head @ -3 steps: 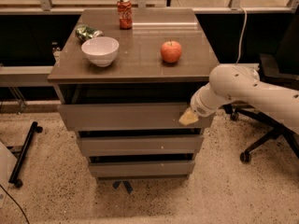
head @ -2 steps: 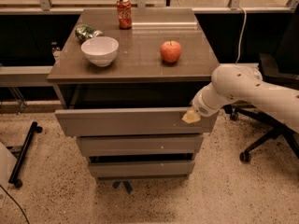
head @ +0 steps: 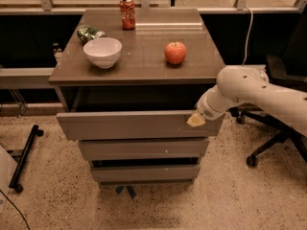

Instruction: Open top drawer

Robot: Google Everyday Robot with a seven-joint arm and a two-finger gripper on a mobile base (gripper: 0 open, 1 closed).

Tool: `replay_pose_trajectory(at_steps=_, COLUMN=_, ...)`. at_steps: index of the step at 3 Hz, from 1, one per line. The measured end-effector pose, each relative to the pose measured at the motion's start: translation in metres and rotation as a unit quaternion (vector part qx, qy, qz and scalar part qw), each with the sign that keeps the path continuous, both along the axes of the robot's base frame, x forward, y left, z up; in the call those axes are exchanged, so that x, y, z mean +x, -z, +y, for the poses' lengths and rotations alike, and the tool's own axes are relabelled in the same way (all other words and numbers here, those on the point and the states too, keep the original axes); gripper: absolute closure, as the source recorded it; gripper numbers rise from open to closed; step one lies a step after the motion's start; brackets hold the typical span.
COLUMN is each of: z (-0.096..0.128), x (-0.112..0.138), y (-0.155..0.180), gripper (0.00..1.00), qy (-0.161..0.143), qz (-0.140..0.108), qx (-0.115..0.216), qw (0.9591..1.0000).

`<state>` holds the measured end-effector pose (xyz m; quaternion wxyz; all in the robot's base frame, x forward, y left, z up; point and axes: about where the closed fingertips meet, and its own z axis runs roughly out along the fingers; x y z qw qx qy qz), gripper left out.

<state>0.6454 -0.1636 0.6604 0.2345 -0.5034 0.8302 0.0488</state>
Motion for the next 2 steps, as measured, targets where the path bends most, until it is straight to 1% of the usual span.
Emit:
replay_pose_trajectory(at_steps=1, z=0.0000, x=-0.0010, y=0.0039, gripper=0.23, qy=-0.005, qz=0.004, qx=-0.002, qw=1.0000)
replay_pose_trajectory(at_steps=2, z=-0.0026, x=-0.0090, y=0.0112, gripper=0.01, qy=-0.012, qz=0.018, qx=0.009, qw=0.9997)
